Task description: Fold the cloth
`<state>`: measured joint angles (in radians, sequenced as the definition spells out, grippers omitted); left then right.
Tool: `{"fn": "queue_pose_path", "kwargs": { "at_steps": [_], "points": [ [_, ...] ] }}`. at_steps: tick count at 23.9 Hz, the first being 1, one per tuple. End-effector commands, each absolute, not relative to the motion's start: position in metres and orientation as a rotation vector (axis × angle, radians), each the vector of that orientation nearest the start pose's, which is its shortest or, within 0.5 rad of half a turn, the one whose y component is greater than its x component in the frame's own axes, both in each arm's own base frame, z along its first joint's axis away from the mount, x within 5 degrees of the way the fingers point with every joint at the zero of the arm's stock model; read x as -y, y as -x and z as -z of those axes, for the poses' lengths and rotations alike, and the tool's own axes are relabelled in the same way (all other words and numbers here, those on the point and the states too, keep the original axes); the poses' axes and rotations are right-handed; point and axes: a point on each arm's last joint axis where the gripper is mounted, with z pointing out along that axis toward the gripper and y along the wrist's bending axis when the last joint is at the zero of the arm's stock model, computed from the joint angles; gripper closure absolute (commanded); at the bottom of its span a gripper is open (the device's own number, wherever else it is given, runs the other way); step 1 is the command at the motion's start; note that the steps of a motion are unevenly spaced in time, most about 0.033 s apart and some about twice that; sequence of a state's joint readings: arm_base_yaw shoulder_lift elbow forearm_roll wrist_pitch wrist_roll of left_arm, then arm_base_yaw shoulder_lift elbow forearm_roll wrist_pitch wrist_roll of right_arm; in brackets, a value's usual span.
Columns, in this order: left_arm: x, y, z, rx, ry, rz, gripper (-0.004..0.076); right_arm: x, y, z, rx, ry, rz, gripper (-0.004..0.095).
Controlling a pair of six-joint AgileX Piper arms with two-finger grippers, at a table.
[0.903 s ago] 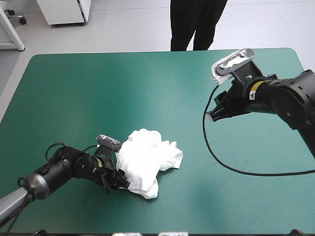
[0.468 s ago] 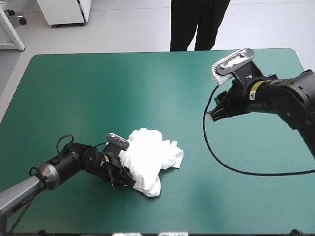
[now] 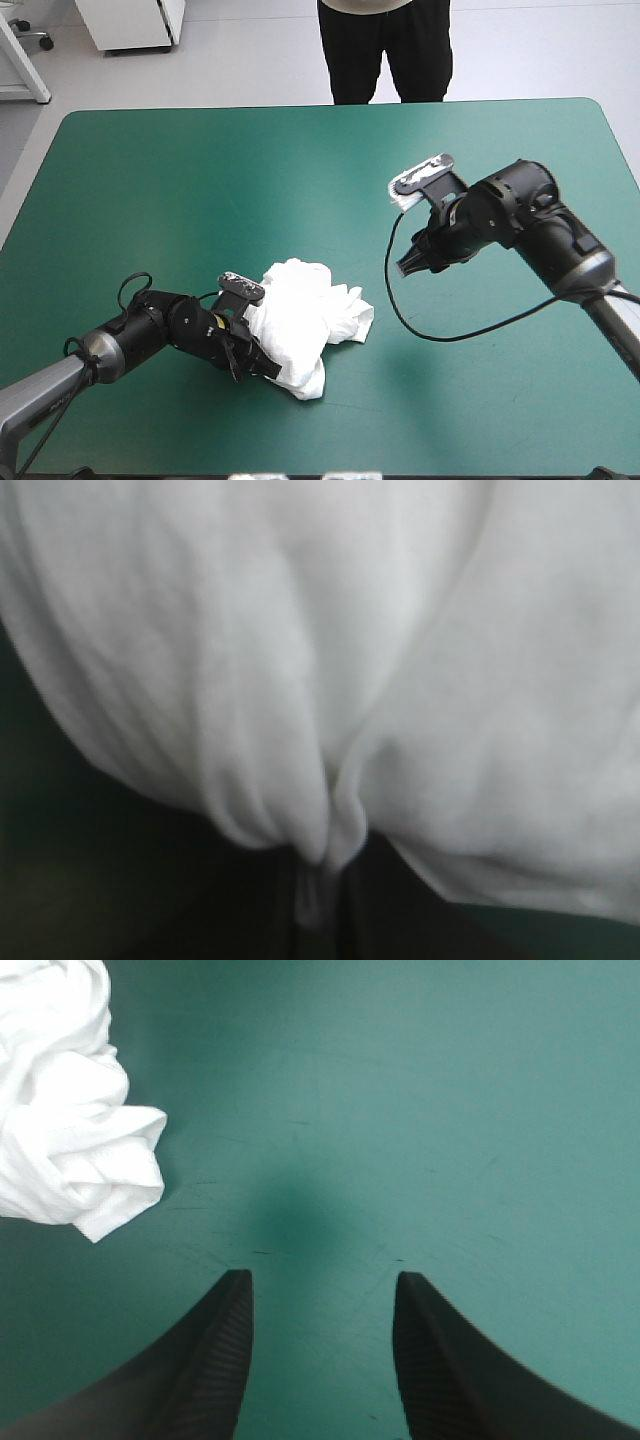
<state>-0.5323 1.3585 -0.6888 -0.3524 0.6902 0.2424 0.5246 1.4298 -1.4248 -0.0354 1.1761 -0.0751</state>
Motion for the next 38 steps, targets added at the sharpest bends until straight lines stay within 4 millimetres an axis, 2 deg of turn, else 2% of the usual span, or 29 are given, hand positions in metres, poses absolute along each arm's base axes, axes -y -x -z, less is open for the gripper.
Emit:
{"fn": "queue_pose_path", "kwargs": {
  "at_steps": [1,5,10,15,20,24,27,28,29,30,34,38],
  "points": [
    [0.134,-0.185,-0.206,-2.761,-0.751,0.453,0.0733,-0.144,-0.263,-0.345,-2.521,0.766,-0.189,0.0478],
    [0.134,-0.184,-0.205,-2.767,-0.754,0.454,0.0733,-0.157,-0.264,-0.304,-2.564,0.796,-0.326,0.0478],
    [0.134,-0.184,-0.205,-2.770,-0.751,0.456,0.0733,-0.174,-0.263,-0.290,-2.520,0.836,-0.493,0.0478],
    [0.134,-0.184,-0.205,-2.772,-0.735,0.458,0.0733,-0.187,-0.270,-0.263,-2.595,0.874,-0.540,0.0478],
    [0.134,-0.185,-0.206,-2.764,-0.732,0.456,0.0733,-0.221,-0.262,-0.237,-2.604,1.010,-0.558,0.0481],
    [0.134,-0.184,-0.205,-2.772,-0.737,0.456,0.0733,-0.221,-0.272,-0.220,-2.640,0.964,-0.466,0.0541],
    [0.134,-0.185,-0.205,-2.763,-0.740,0.448,0.0733,-0.217,-0.276,-0.220,-2.622,0.966,-0.399,0.0649],
    [0.134,-0.186,-0.206,-2.756,-0.738,0.445,0.0733,-0.217,-0.276,-0.219,-2.622,0.972,-0.390,0.0727],
    [0.134,-0.187,-0.206,-2.741,-0.734,0.442,0.0733,-0.216,-0.277,-0.219,-2.614,0.992,-0.368,0.0872],
    [0.134,-0.188,-0.208,-2.729,-0.737,0.438,0.0733,-0.215,-0.277,-0.218,-2.614,0.997,-0.355,0.0922],
    [0.132,-0.189,-0.228,-2.653,-0.723,0.426,0.0733,-0.206,-0.274,-0.234,-2.586,0.999,-0.266,0.0911],
    [0.127,-0.188,-0.264,-2.567,-0.719,0.379,0.0733,-0.188,-0.264,-0.272,-2.495,0.970,-0.152,0.0911]
  ]
}}
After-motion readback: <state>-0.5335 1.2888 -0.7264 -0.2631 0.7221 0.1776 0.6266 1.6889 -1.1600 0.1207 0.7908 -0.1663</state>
